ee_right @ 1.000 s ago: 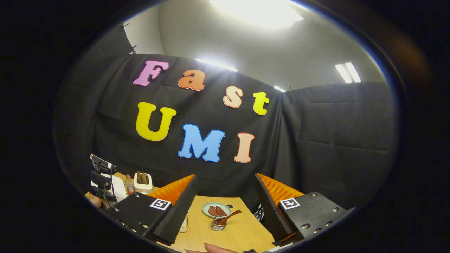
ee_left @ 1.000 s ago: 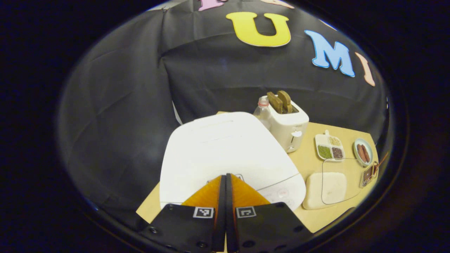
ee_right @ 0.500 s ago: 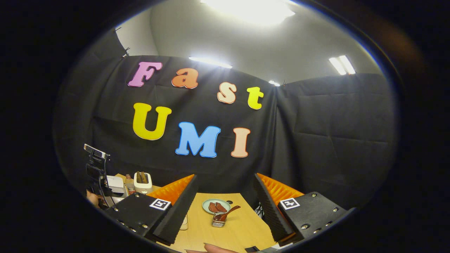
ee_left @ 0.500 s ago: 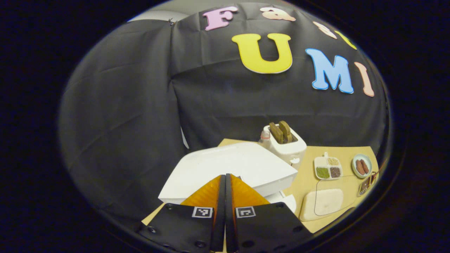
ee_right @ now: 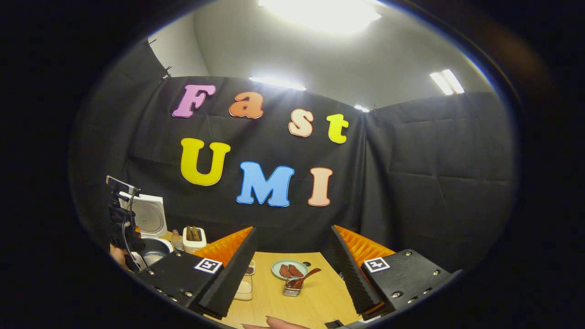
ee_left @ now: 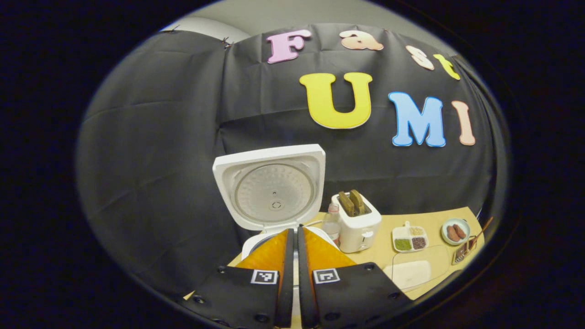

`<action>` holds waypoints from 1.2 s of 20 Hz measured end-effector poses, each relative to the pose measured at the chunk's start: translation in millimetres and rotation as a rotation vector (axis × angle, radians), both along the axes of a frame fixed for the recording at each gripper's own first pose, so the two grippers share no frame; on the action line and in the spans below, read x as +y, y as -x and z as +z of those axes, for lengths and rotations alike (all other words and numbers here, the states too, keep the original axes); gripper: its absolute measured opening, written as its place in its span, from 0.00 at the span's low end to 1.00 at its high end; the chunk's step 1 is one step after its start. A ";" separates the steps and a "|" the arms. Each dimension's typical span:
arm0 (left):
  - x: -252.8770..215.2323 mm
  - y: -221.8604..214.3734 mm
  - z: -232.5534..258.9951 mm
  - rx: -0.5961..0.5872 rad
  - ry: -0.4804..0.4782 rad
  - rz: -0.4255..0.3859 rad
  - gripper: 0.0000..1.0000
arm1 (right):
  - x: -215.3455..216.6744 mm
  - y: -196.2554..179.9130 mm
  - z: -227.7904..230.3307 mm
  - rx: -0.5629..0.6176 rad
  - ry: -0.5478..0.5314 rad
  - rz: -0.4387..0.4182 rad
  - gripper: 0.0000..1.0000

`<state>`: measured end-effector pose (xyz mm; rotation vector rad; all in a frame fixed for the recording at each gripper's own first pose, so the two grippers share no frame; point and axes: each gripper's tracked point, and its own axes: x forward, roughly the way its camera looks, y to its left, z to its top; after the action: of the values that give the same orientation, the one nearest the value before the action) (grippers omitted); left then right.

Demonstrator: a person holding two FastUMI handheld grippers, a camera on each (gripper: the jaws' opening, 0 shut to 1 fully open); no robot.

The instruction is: Close the left gripper, press the button to open the rice cooker; take a wooden spoon from the chopstick holder with the right hand, scoop a spoonful of rice and pour it into the rice cooker, then put the wooden spoon back into the chopstick holder.

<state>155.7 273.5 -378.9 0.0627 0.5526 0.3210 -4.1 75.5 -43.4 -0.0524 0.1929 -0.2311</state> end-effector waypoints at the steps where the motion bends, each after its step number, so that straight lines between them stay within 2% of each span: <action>1: -1.5 3.1 5.0 -0.009 0.005 0.002 0.14 | -0.8 -0.9 1.6 -0.010 -0.007 -0.001 0.97; 4: -5.6 14.5 32.6 -0.067 0.052 0.010 0.19 | -1.5 -6.4 -3.8 -0.048 -0.053 0.025 0.97; 5: -7.5 22.0 42.2 -0.088 0.059 0.010 0.14 | 3.8 -10.8 -9.2 -0.049 -0.077 0.066 0.97; 6: -8.5 28.1 52.5 -0.106 0.059 0.011 0.14 | 2.4 -14.5 -24.1 -0.032 -0.099 0.090 0.96; 8: -9.5 39.9 71.9 -0.145 0.058 0.014 0.14 | -18.0 -21.7 -48.9 -0.003 -0.128 0.072 0.96; 9: -13.0 45.1 80.6 -0.166 0.059 0.011 0.10 | -30.2 -26.9 -58.6 -0.006 -0.140 0.045 0.97; 10: -16.8 48.9 89.7 -0.185 0.063 0.008 0.17 | -37.6 -32.6 -71.2 0.000 -0.155 0.027 0.97; 11: -20.5 55.3 94.7 -0.196 0.066 0.007 0.18 | -44.0 -38.9 -86.0 0.014 -0.177 0.021 0.96; 12: -23.7 60.6 99.5 -0.203 0.067 0.007 0.14 | -49.6 -45.2 -100.7 0.027 -0.197 0.020 0.97; 14: -34.1 74.2 105.8 -0.207 0.081 0.012 0.14 | -64.0 -61.0 -130.3 0.058 -0.242 0.025 0.97; 15: -40.5 81.6 108.1 -0.206 0.093 0.018 0.18 | -70.5 -70.1 -143.5 0.067 -0.266 0.033 0.97; 18: -57.1 100.9 119.9 -0.207 0.117 0.053 0.15 | -97.6 -95.2 -192.5 0.113 -0.301 0.044 0.97; 19: -60.3 106.7 125.0 -0.212 0.116 0.072 0.29 | -105.5 -103.4 -211.3 0.132 -0.315 0.047 0.97; 20: -65.0 113.1 129.1 -0.218 0.116 0.090 0.28 | -112.9 -110.7 -231.5 0.156 -0.332 0.050 0.97; 21: -70.4 117.5 132.8 -0.227 0.118 0.105 0.19 | -120.2 -117.7 -250.8 0.176 -0.350 0.050 0.97; 22: -76.0 119.8 137.3 -0.245 0.127 0.115 0.19 | -126.7 -123.8 -268.8 0.189 -0.364 0.053 0.97; 24: -89.3 130.2 145.4 -0.271 0.129 0.130 0.42 | -136.9 -137.2 -303.6 0.216 -0.358 0.062 0.97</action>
<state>25.4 184.3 -233.6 -0.1401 0.3078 0.4124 133.1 -61.4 -347.1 0.2729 0.4446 -0.1258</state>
